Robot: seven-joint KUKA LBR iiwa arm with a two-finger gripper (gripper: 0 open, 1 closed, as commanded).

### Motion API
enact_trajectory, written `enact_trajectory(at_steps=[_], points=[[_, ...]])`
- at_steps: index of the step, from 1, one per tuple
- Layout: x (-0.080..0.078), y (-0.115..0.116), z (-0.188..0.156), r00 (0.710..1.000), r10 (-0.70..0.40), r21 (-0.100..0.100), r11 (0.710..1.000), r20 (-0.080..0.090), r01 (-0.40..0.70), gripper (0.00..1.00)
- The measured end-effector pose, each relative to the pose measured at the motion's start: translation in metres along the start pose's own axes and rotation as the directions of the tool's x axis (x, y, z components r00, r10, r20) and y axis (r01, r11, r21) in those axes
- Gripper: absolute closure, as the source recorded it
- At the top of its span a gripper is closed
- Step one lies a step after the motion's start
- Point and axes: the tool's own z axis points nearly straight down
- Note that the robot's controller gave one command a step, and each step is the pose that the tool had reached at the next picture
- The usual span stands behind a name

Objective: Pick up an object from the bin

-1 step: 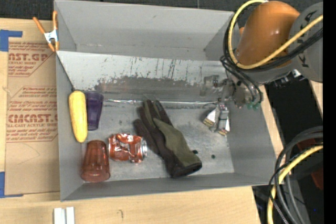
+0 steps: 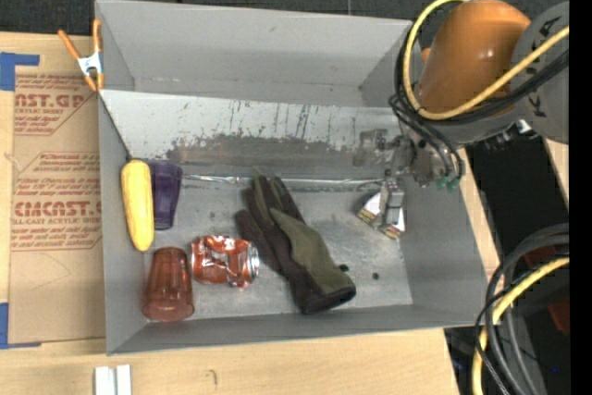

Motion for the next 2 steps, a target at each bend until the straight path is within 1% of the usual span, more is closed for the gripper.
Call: enact_trajectory(at_steps=[1,2], points=[[0.007,0.021,0.041,0.999,-0.033,0.002,0.999,0.008,0.033,0.00],[0.022,0.039,0.090,0.998,0.065,-0.002,0.998,0.000,-0.065,0.00]])
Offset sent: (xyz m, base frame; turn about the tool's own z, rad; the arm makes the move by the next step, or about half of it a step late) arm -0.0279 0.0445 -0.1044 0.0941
